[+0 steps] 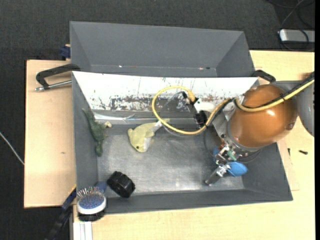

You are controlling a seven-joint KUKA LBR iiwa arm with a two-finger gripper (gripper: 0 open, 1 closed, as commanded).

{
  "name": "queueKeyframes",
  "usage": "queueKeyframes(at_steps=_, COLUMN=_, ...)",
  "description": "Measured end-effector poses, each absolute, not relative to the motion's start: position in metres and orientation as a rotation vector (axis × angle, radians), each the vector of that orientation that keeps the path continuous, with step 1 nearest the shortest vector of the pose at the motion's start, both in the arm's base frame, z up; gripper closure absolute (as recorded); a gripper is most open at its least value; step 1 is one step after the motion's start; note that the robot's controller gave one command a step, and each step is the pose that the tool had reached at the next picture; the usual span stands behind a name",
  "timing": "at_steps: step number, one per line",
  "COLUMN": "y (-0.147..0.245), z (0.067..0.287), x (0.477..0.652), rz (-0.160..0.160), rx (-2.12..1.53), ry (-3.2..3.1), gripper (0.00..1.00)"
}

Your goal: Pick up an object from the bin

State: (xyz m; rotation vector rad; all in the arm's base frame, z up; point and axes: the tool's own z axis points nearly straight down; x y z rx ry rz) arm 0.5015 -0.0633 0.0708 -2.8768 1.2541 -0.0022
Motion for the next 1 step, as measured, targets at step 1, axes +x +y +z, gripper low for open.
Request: queueKeyframes(at_steps=1, y=-0.0618, z=0.0745, x=0.5035, rz=-0.007, rx=-2.878, ry=1.253, gripper=1.00)
